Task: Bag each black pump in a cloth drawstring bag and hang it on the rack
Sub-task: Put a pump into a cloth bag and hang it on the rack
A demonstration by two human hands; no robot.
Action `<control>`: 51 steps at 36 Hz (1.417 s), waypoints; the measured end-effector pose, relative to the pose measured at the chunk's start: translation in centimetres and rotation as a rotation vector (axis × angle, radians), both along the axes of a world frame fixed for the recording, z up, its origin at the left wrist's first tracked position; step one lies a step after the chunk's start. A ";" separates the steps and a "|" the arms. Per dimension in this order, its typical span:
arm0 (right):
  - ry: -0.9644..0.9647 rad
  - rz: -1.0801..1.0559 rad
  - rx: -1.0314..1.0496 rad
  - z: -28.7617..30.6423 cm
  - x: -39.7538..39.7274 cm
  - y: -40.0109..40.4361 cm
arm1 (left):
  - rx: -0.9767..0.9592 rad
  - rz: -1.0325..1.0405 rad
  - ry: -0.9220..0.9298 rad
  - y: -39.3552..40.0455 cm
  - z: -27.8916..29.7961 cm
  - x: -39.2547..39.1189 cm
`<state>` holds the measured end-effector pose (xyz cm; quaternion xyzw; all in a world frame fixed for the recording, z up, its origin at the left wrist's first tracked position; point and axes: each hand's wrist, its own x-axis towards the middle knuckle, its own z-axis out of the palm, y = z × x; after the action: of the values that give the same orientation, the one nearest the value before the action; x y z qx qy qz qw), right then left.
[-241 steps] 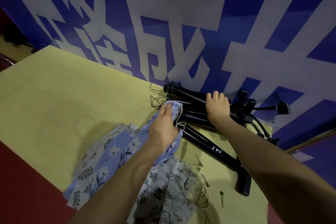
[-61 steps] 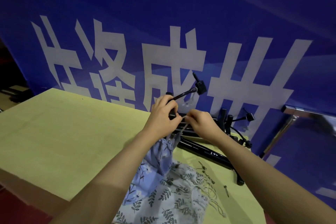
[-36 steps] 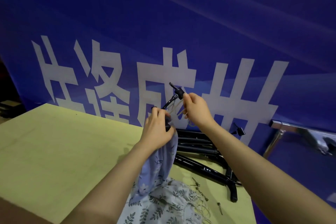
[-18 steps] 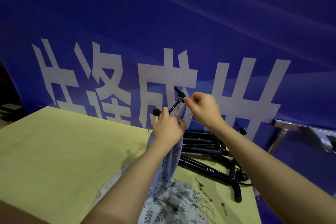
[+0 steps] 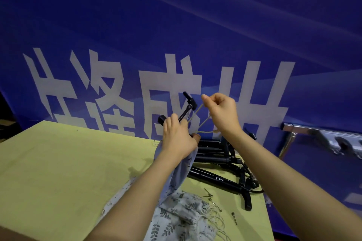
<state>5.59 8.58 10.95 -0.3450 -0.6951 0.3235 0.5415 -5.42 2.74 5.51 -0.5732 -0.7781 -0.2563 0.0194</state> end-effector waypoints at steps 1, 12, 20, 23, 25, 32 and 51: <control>0.022 -0.009 0.008 0.4 0.5 -0.2 | 0.016 -0.001 0.016 -0.1 0.4 0.5; 0.078 -0.089 0.156 4.4 9.3 -0.7 | 0.082 0.024 0.133 -0.3 5.2 9.8; 0.060 -0.114 0.216 5.9 19.9 -1.8 | 0.084 0.022 0.154 -1.1 6.4 20.7; 0.045 -0.100 0.201 5.7 24.0 -1.8 | 0.076 0.031 0.121 -1.1 6.0 25.0; 0.033 -0.089 0.188 5.1 26.4 -1.9 | 0.066 0.035 0.083 -1.1 5.3 27.5; -0.165 -0.014 0.088 1.8 33.2 -1.9 | -0.116 -0.089 -0.044 -1.3 1.7 34.1; -0.515 0.042 -0.370 -7.7 43.0 1.5 | -0.334 -0.633 -0.196 4.8 -6.2 38.7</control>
<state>48.57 10.07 3.21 -0.4936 -0.7457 0.3576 0.2691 33.26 7.50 -0.67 -0.7534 -0.5917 -0.1729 -0.2290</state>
